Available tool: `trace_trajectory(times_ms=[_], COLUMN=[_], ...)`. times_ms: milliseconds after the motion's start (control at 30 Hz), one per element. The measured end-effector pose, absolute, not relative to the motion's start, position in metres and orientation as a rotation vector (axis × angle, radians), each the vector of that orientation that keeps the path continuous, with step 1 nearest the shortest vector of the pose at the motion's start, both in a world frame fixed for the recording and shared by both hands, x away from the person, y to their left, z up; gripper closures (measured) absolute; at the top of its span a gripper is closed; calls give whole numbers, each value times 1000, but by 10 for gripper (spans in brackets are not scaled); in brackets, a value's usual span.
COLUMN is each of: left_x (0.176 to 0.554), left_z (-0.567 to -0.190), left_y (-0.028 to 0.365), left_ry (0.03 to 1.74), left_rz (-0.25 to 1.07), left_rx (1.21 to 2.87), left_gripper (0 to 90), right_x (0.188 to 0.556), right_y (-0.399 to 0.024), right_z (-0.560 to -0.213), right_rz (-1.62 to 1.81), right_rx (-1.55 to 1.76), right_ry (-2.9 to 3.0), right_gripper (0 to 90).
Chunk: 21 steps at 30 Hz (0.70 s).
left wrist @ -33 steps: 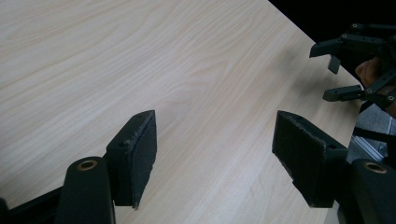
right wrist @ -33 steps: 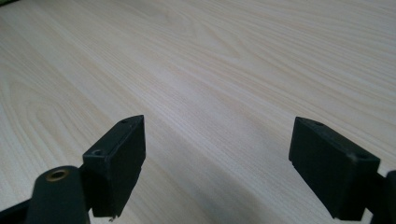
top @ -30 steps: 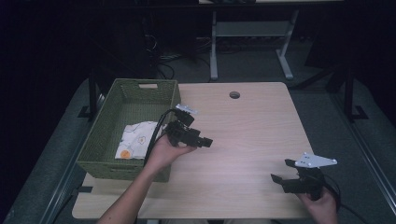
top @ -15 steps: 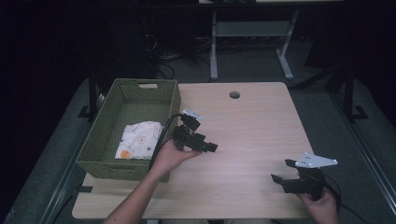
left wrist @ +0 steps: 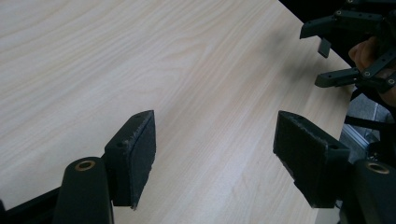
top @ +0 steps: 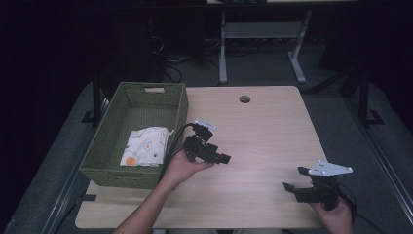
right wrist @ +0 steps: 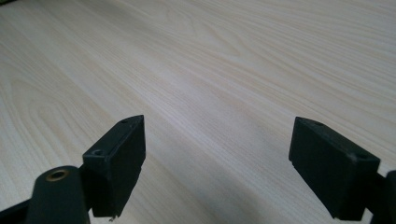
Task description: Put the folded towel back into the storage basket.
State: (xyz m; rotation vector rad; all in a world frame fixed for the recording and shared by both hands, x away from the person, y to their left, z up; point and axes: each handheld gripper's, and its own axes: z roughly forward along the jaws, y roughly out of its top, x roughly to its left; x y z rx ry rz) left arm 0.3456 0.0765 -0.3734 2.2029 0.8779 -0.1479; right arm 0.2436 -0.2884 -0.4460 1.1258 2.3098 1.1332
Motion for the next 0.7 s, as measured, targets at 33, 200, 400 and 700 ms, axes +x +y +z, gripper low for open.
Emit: trace_trajectory(times_ms=[33, 200, 400, 700], left_x=[345, 342, 336, 323], left_z=[-374, -378, -380, -387], left_y=[76, 73, 68, 63], left_ry=[875, 866, 850, 820], left_rz=[-149, -161, -177, -187], left_rx=[2205, 2206, 2201, 2200], left_gripper=[299, 298, 295, 290], right_x=[243, 243, 243, 241], right_y=[-288, -288, -288, -286], right_z=[-446, -446, -447, -447], right_rz=[1132, 1132, 1127, 1125], right_rx=[1127, 1131, 1126, 1123], right_ry=[2310, 2312, 2318, 2320], right_gripper=[185, 185, 185, 185])
